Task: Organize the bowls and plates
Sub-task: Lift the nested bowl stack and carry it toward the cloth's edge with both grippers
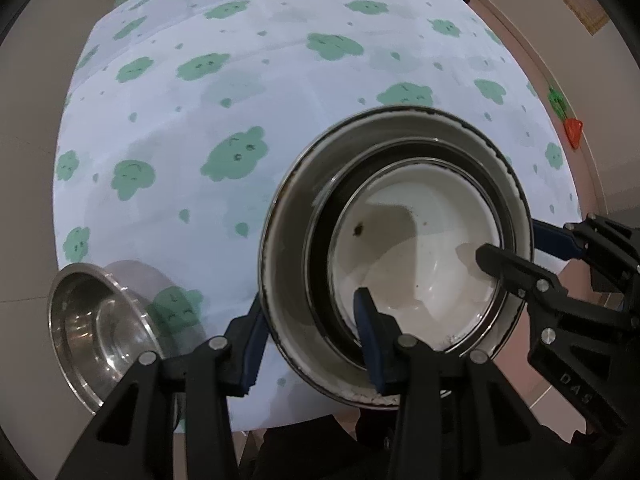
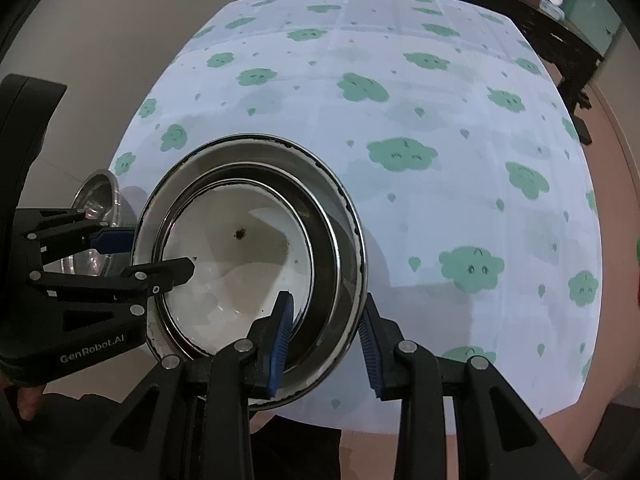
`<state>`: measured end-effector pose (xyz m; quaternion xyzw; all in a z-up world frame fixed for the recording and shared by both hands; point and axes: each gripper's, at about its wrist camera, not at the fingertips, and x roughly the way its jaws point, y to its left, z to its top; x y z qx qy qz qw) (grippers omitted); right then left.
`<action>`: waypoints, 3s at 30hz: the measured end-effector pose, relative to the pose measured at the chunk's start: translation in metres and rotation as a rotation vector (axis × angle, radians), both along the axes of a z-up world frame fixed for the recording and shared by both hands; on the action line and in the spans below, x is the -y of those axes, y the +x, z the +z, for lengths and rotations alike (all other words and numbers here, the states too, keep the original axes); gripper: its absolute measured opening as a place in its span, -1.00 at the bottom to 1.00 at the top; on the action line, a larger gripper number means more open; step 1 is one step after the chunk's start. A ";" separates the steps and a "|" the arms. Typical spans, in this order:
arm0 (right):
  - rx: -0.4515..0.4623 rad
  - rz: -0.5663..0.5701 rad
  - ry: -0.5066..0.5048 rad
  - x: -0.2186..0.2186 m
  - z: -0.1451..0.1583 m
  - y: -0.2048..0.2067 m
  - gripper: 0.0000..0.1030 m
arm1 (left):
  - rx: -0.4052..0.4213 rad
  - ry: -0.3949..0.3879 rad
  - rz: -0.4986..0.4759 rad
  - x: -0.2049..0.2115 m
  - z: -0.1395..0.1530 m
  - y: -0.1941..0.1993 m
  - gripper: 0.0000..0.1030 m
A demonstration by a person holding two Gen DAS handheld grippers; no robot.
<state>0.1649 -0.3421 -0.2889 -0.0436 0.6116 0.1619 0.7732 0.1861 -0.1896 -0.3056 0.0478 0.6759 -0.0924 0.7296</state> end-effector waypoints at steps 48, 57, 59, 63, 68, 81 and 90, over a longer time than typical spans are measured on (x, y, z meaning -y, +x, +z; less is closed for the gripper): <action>0.067 0.279 -0.002 -0.119 0.045 0.005 -0.32 | 0.075 0.008 0.257 -0.123 0.047 -0.023 -0.21; 0.069 0.335 0.000 -0.147 0.048 0.007 -0.32 | 0.071 0.012 0.313 -0.150 0.049 -0.026 -0.21; 0.068 0.350 0.000 -0.154 0.048 0.008 -0.32 | 0.071 0.010 0.331 -0.158 0.049 -0.027 -0.21; 0.068 0.377 0.003 -0.168 0.048 0.008 -0.32 | 0.072 0.012 0.358 -0.170 0.050 -0.030 -0.21; 0.067 0.411 0.004 -0.185 0.046 0.009 -0.32 | 0.069 0.017 0.389 -0.184 0.049 -0.034 -0.21; 0.071 0.476 0.012 -0.216 0.046 0.005 -0.32 | 0.065 0.029 0.452 -0.214 0.048 -0.048 -0.21; 0.059 0.531 0.008 -0.243 0.041 -0.004 -0.32 | 0.047 0.037 0.505 -0.237 0.042 -0.062 -0.21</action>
